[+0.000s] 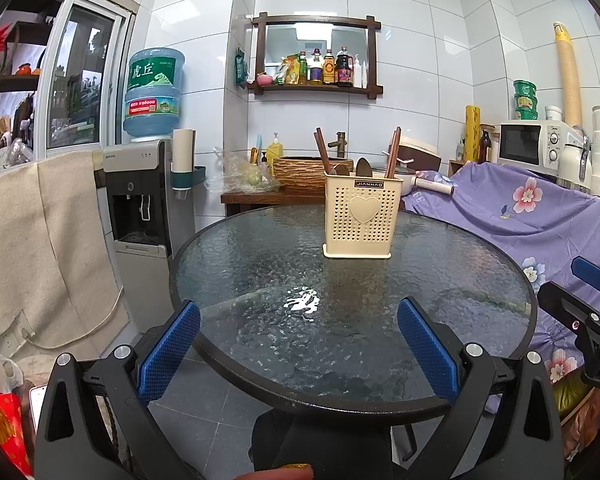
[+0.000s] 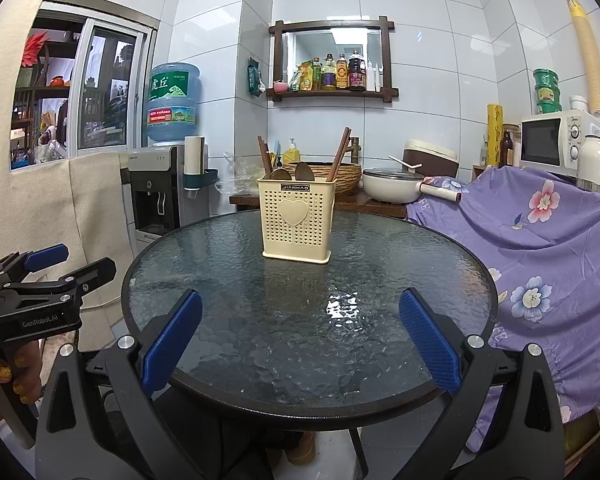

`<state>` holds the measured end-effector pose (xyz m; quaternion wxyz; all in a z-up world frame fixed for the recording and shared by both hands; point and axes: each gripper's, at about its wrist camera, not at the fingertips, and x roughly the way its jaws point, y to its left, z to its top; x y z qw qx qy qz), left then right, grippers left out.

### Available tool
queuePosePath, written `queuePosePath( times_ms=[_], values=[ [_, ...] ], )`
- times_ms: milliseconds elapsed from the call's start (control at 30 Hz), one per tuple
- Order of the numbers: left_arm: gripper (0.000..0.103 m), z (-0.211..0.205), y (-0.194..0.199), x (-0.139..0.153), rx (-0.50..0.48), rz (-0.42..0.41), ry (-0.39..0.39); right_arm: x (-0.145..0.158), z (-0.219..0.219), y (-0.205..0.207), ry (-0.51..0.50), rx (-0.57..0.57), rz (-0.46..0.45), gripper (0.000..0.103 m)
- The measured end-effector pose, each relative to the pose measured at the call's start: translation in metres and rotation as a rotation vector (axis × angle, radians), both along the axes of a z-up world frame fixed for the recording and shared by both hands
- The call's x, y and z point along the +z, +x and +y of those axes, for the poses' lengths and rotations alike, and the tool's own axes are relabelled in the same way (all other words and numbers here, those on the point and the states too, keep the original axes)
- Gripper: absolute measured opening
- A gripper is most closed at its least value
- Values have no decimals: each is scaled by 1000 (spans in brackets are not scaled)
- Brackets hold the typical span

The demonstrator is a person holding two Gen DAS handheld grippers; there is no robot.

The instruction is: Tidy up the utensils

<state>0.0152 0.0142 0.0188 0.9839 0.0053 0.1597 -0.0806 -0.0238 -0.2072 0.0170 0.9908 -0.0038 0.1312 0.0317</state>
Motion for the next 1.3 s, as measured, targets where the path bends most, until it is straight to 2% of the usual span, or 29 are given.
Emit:
queuePosePath(
  times_ms=[1300],
  values=[
    [97,2,0,-2,7,5,8,-1,-4,0,2,5,6,97]
  ],
)
